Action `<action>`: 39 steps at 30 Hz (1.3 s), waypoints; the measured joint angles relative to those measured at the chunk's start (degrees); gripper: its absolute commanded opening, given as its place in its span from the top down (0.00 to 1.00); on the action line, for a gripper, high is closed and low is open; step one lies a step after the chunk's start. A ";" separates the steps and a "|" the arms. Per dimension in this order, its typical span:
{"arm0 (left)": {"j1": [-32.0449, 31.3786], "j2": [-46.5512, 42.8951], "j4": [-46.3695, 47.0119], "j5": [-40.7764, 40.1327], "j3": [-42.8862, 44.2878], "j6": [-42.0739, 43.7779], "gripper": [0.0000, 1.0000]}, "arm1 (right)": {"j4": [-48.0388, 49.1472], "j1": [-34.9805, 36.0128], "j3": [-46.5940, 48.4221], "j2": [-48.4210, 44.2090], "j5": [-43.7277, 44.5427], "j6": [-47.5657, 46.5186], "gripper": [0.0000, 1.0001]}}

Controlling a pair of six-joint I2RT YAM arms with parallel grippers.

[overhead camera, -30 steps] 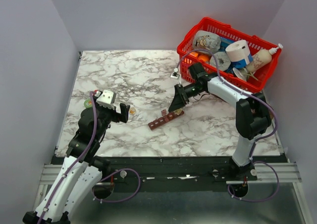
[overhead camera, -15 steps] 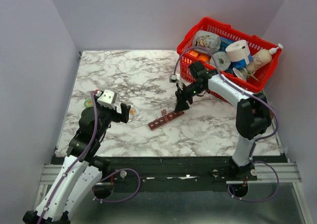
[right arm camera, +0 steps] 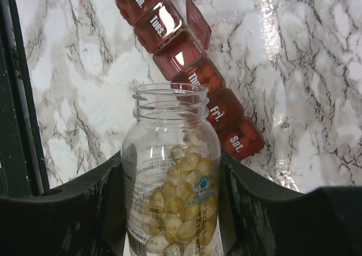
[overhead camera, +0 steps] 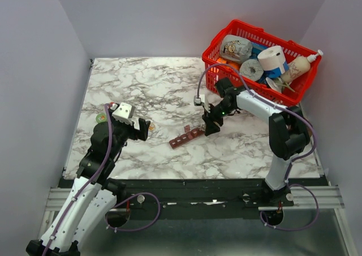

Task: Sort the pills into containers

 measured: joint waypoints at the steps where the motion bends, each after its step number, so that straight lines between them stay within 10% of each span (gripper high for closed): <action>1: 0.00 0.04 -0.02 0.09 0.00 0.00 0.01 | 0.17 0.17 -0.46 0.00 0.26 -0.04 0.91; 39: 0.00 -2.01 -0.57 -10.27 0.00 -0.02 0.01 | 2.34 9.73 -0.83 2.62 14.32 0.63 0.91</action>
